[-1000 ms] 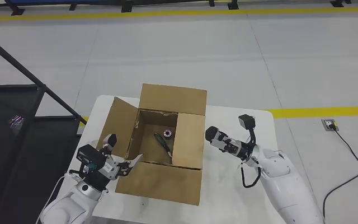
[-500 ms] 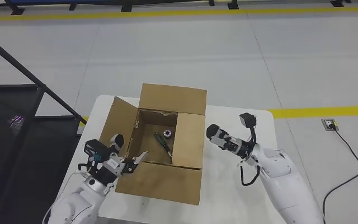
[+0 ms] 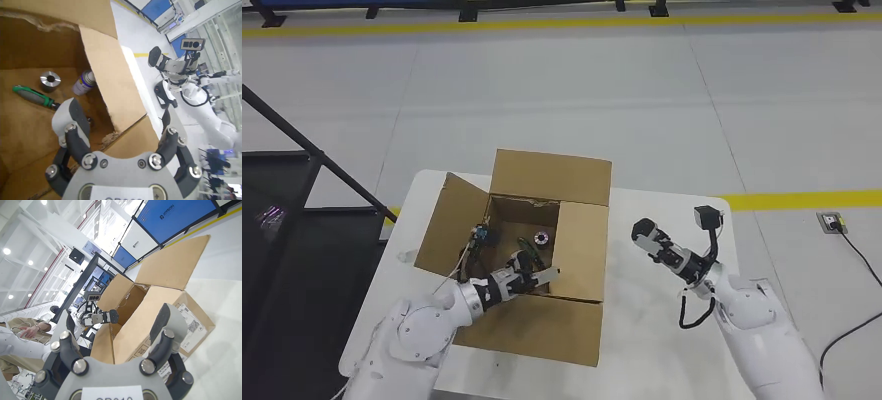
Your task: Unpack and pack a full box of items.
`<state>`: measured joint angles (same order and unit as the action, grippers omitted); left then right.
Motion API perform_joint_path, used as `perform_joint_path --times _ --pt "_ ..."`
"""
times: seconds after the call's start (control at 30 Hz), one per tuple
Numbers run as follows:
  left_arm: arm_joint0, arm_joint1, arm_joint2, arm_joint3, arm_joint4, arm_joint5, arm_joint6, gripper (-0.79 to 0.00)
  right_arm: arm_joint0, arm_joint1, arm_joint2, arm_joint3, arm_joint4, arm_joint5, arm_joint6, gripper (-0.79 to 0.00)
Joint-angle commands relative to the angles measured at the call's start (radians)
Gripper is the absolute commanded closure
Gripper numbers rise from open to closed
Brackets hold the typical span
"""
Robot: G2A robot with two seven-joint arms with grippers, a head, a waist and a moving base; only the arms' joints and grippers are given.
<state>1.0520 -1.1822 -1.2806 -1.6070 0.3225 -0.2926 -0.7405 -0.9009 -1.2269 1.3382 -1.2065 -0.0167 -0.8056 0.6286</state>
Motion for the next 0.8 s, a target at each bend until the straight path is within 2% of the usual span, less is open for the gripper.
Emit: perform_joint_path --times 0.0,0.13,0.33,0.6,0.77 --pt "-0.036 -0.006 0.034 0.05 -0.022 0.021 -0.014 -0.785 -0.006 0.003 0.007 0.002 0.004 -0.002 -0.001 -0.785" --pt "-0.101 -0.02 0.097 0.151 -0.068 0.051 -0.032 -0.785 -0.018 0.008 0.016 0.009 0.014 -0.006 -0.007 -0.785" --pt "-0.167 -0.037 0.158 0.248 -0.138 0.016 -0.057 -0.785 -0.025 0.013 0.02 0.018 0.009 -0.001 -0.027 -0.785" --pt "-0.182 -0.037 0.157 0.26 -0.215 -0.064 -0.078 -0.785 -0.027 0.018 0.017 0.018 0.017 -0.006 -0.04 -0.785" --pt "-0.172 -0.033 0.14 0.222 -0.258 -0.098 -0.092 -0.785 -0.035 0.018 0.018 0.024 0.031 -0.03 -0.075 -0.785"
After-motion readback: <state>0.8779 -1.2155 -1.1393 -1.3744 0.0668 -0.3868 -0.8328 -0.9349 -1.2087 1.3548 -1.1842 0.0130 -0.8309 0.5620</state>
